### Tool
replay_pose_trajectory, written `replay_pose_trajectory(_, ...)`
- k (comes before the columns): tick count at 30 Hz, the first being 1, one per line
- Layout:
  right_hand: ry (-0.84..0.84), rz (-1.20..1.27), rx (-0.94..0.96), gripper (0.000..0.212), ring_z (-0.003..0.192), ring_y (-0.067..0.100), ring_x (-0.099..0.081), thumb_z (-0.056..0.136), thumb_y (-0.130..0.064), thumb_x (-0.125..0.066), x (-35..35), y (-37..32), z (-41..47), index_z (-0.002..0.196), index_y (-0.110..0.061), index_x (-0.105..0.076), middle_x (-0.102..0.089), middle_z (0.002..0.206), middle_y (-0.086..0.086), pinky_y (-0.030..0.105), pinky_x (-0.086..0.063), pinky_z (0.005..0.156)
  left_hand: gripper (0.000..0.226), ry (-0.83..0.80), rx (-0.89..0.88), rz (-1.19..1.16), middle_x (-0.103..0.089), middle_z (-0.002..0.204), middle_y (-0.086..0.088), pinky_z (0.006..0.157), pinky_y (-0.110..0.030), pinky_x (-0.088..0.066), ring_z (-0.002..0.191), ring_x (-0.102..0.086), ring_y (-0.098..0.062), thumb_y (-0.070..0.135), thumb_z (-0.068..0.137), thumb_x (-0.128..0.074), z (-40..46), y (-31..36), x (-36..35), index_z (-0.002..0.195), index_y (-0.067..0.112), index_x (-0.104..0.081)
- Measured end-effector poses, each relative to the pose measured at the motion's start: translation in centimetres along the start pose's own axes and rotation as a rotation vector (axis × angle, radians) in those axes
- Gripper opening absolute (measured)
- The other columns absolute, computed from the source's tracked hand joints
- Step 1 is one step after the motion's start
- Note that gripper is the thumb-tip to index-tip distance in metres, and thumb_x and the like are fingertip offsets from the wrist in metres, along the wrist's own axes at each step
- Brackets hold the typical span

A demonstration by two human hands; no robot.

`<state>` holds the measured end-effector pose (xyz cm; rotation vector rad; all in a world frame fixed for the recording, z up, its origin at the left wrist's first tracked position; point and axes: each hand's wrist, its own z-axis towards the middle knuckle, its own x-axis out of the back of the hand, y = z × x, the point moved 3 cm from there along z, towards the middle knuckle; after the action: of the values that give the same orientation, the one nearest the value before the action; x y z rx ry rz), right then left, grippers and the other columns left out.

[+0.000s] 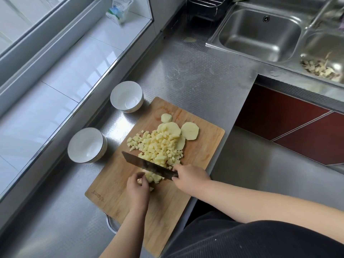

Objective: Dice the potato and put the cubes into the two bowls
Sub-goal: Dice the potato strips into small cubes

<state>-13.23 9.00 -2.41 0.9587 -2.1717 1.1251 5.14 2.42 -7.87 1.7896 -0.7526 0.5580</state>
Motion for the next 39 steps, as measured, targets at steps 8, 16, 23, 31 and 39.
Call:
replay_pose_trajectory(8, 0.034, 0.132, -0.047, 0.035, 0.091, 0.024, -0.06, 0.096, -0.039, -0.047, 2.3, 1.3, 0.6, 0.127, -0.025, -0.051, -0.065, 0.101, -0.001, 0.031, -0.041, 0.063, 0.033, 0.116, -0.622, 0.362, -0.057, 0.113, -0.009, 0.089, -0.037, -0.045, 0.105, -0.051, -0.024, 0.014, 0.083, -0.072, -0.5, 3.0, 0.6, 0.114, 0.009, -0.061)
replay_pose_trajectory(16, 0.037, 0.231, -0.058, 0.027, 0.083, 0.022, -0.058, 0.093, -0.036, -0.047, 3.9, 1.5, 0.9, 0.114, -0.022, -0.055, -0.063, 0.091, -0.001, 0.031, -0.043, 0.063, 0.038, 0.044, -0.727, 0.557, -0.064, 0.105, -0.006, 0.078, -0.04, -0.051, 0.096, -0.058, -0.027, 0.036, 0.092, -0.041, -0.3, 4.6, -1.3, 0.103, 0.012, -0.067)
replay_pose_trajectory(23, 0.016, 0.221, -0.061, 0.023, 0.083, 0.023, -0.06, 0.094, -0.038, -0.048, 4.8, 2.2, 0.9, 0.109, -0.023, -0.056, -0.064, 0.094, -0.001, 0.033, -0.048, 0.067, 0.046, 0.134, -0.649, 0.503, -0.053, 0.129, -0.012, 0.097, -0.047, -0.044, 0.119, -0.049, -0.031, 0.036, 0.092, -0.041, 0.8, 5.9, -0.8, 0.128, 0.012, -0.055)
replay_pose_trajectory(31, -0.011, 0.268, -0.066, 0.026, 0.087, 0.023, -0.06, 0.092, -0.036, -0.048, 4.9, 2.5, 1.0, 0.111, -0.021, -0.059, -0.064, 0.096, -0.001, 0.035, -0.052, 0.074, 0.033, 0.046, -0.529, 0.446, -0.064, 0.098, -0.002, 0.081, -0.038, -0.047, 0.095, -0.058, -0.024, 0.034, 0.099, -0.038, 1.2, 4.2, -0.1, 0.102, 0.015, -0.064)
replay_pose_trajectory(39, -0.178, 0.068, -0.028, 0.029, 0.095, 0.028, -0.061, 0.097, -0.039, -0.046, 0.9, 1.4, 0.3, 0.111, -0.017, -0.059, -0.063, 0.105, 0.005, 0.033, -0.046, 0.07, 0.011, 0.431, -0.286, 0.119, -0.055, 0.088, -0.016, 0.075, -0.027, -0.029, 0.085, -0.048, -0.029, 0.003, 0.096, -0.049, 1.6, 3.9, 5.2, 0.093, 0.0, -0.059)
